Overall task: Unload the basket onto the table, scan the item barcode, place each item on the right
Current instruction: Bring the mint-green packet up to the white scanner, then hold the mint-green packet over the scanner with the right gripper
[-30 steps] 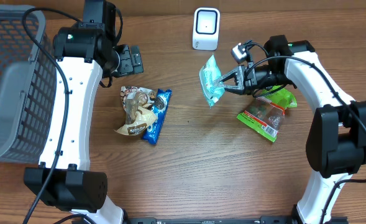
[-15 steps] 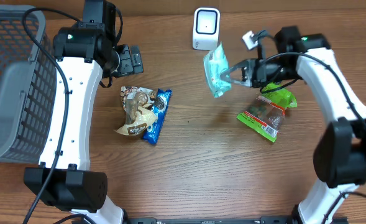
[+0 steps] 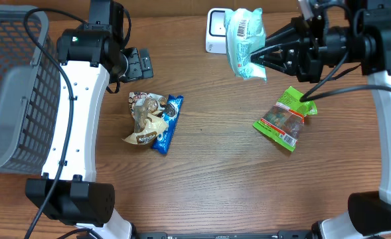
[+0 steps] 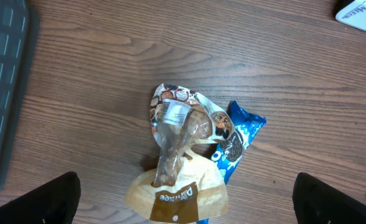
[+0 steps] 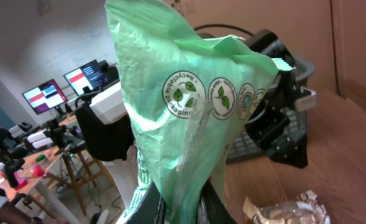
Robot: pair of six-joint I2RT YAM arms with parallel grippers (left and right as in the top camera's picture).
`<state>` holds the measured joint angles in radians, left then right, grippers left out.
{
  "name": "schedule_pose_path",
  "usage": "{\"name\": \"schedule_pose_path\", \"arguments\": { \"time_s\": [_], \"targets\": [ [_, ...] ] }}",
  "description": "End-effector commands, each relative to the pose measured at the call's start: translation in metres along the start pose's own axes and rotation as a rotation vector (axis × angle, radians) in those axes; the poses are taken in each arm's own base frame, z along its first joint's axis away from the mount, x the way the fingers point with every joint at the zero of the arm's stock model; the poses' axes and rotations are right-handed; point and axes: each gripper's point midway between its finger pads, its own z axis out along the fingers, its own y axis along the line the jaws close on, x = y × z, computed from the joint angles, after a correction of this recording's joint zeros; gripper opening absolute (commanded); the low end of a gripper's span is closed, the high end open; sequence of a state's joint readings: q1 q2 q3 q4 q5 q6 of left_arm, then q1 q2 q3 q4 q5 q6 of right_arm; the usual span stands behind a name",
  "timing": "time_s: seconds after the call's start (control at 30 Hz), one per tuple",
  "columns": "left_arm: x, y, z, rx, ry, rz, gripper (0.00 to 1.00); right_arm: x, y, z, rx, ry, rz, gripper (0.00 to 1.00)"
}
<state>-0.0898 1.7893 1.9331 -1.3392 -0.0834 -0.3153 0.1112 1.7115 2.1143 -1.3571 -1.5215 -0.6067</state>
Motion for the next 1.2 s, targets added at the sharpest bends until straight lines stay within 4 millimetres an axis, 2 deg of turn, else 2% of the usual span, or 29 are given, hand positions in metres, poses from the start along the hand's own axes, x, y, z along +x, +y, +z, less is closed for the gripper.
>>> {"name": "schedule_pose_path", "arguments": {
  "time_s": [0.0,0.13,0.23,0.3,0.4,0.43,0.47,0.5,0.57,0.63,0.7,0.73,0.87,0.9,0.97,1.17],
  "targets": [
    [-0.005,0.000,-0.008,0.004,-0.027,-0.004,1.00,-0.014,0.019,-0.004,-0.031,-0.028,-0.038,0.04],
    [-0.005,0.000,-0.008,0.004,-0.027,-0.004,1.00,-0.014,0.016,-0.005,-0.017,-0.025,-0.040,0.04],
    [-0.005,0.000,-0.008,0.004,-0.027,-0.004,1.00,-0.007,0.002,-0.006,0.063,0.017,-0.046,0.04],
    [-0.005,0.000,-0.008,0.004,-0.027,-0.004,1.00,0.007,-0.027,-0.008,0.220,0.099,0.001,0.04],
    [-0.005,0.000,-0.008,0.004,-0.027,-0.004,1.00,0.029,-0.083,-0.013,0.511,0.189,0.174,0.04],
    [-0.005,0.000,-0.008,0.004,-0.027,-0.004,1.00,0.033,-0.096,-0.016,0.588,0.201,0.210,0.04],
    [-0.005,0.000,-0.008,0.004,-0.027,-0.004,1.00,0.039,-0.112,-0.019,0.688,0.217,0.248,0.04],
    [-0.005,0.000,-0.008,0.004,-0.027,-0.004,1.00,0.047,-0.137,-0.027,0.864,0.238,0.290,0.04],
    [-0.005,0.000,-0.008,0.004,-0.027,-0.004,1.00,0.055,-0.169,-0.041,1.136,0.262,0.305,0.04],
    [-0.005,0.000,-0.008,0.004,-0.027,-0.004,1.00,0.060,-0.192,-0.050,1.339,0.290,0.261,0.04],
    [-0.005,0.000,-0.008,0.004,-0.027,-0.004,1.00,0.070,-0.224,-0.057,1.568,0.351,0.178,0.04],
    [-0.005,0.000,-0.008,0.004,-0.027,-0.004,1.00,0.075,-0.235,-0.059,1.626,0.369,0.158,0.04],
    [-0.005,0.000,-0.008,0.004,-0.027,-0.004,1.00,0.108,-0.287,-0.056,1.757,0.486,0.076,0.04],
    [-0.005,0.000,-0.008,0.004,-0.027,-0.004,1.00,0.113,-0.293,-0.056,1.761,0.501,0.069,0.04],
    [-0.005,0.000,-0.008,0.004,-0.027,-0.004,1.00,0.138,-0.321,-0.050,1.754,0.579,0.035,0.04],
    [-0.005,0.000,-0.008,0.004,-0.027,-0.004,1.00,0.178,-0.374,-0.037,1.731,0.681,-0.070,0.04]
  ]
}}
